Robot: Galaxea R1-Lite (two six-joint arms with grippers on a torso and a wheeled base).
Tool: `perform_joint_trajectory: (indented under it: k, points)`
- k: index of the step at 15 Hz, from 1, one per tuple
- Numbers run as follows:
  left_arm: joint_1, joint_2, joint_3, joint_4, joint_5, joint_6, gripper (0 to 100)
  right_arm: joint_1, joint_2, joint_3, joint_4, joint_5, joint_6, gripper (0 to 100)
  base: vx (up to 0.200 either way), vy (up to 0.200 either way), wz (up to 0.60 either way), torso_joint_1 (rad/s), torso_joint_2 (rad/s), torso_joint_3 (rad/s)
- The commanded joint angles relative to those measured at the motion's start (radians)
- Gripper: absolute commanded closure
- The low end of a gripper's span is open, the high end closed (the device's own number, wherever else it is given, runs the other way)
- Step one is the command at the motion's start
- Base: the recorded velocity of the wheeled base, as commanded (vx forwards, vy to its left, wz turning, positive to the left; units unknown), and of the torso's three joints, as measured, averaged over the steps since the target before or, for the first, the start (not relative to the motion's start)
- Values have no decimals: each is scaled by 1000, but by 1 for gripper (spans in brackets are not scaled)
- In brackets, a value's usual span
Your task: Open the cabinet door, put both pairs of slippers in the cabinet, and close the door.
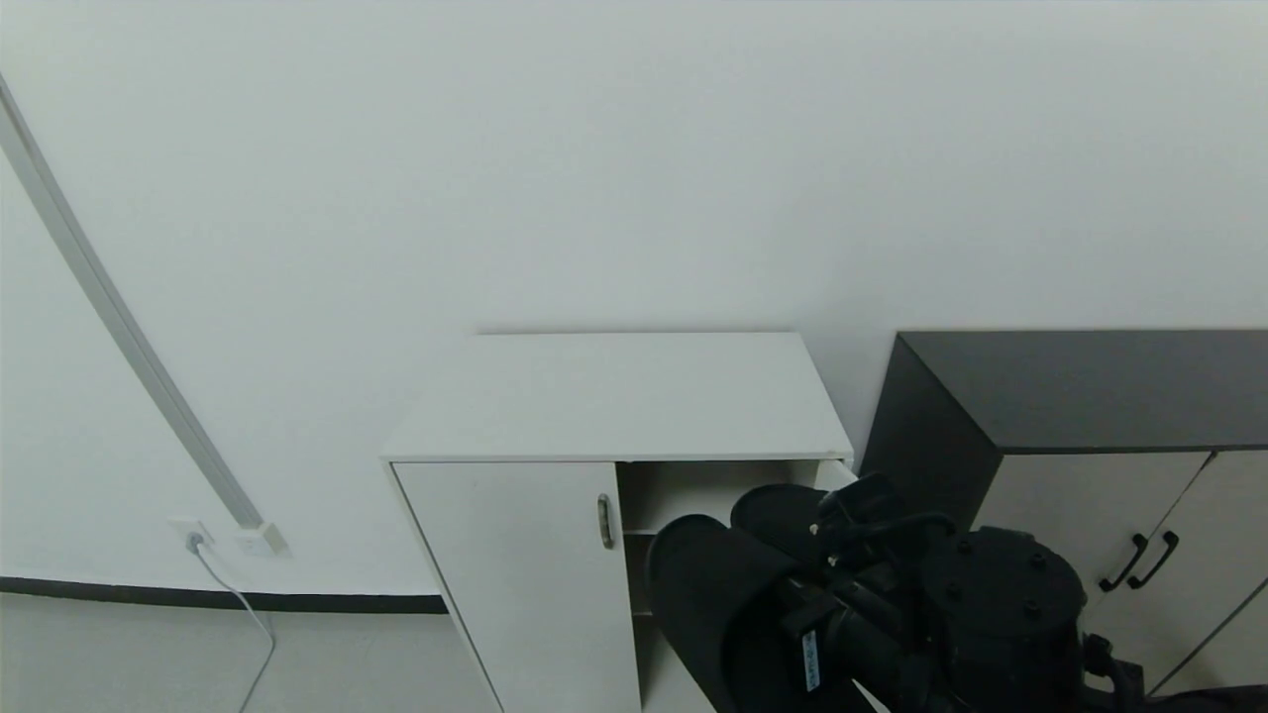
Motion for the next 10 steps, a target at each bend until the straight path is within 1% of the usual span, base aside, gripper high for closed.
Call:
perform_joint_trajectory:
  k: [1, 8, 10]
  points:
    - [0, 1, 0, 0, 0, 0, 100, 0, 12, 0, -6, 0, 0, 100, 0, 0, 0, -154, 344, 183]
    - [0, 1, 0, 0, 0, 0, 100, 7, 23, 6, -13, 0, -1, 100, 0, 0, 0, -165, 376, 207]
    - [0, 1, 0, 0, 0, 0, 100, 7, 23, 8, -19, -2, -1, 100, 0, 0, 0, -205, 498, 278]
